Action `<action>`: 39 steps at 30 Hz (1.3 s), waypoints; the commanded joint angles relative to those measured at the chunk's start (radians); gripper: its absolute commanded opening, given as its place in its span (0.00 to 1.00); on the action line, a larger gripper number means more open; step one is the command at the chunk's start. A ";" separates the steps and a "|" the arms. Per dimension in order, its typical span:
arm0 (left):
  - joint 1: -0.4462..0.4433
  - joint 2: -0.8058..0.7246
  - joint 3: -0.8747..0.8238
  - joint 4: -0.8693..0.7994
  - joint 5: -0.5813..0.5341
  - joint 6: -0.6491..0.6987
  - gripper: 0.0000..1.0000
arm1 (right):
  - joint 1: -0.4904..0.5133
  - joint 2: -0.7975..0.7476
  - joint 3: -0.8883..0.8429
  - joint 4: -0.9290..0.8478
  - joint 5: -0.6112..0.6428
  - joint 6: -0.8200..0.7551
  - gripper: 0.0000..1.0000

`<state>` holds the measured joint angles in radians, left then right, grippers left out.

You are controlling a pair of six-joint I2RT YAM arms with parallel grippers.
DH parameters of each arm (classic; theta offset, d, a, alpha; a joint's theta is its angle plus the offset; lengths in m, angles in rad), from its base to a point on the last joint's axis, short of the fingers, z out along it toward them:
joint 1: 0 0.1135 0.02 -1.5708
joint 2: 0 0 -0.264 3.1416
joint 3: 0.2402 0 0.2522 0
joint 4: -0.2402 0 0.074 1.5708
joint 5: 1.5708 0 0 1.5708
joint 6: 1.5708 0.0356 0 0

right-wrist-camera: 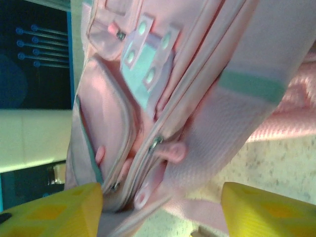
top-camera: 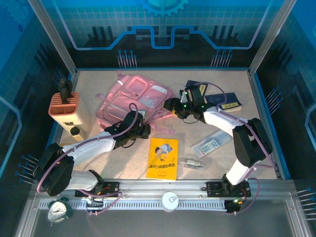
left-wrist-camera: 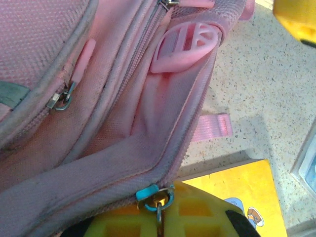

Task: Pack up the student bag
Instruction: Unzip the student bag at the top-center of the table.

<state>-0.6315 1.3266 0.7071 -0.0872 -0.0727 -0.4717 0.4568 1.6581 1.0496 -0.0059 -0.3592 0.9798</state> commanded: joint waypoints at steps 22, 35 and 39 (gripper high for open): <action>-0.033 0.023 0.111 0.007 0.037 0.024 0.00 | 0.161 0.121 -0.057 0.333 0.188 0.326 0.22; -0.026 -0.124 0.080 -0.358 -0.057 0.024 0.00 | 0.017 0.206 0.168 0.063 0.168 0.085 0.00; -0.004 -0.176 0.039 -0.434 -0.031 0.037 0.00 | -0.023 0.258 0.265 -0.008 0.156 0.036 0.02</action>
<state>-0.6399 1.2152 0.7761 -0.3359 -0.1307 -0.4644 0.5255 1.8698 1.2350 0.0227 -0.3199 1.1019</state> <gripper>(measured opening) 0.065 0.060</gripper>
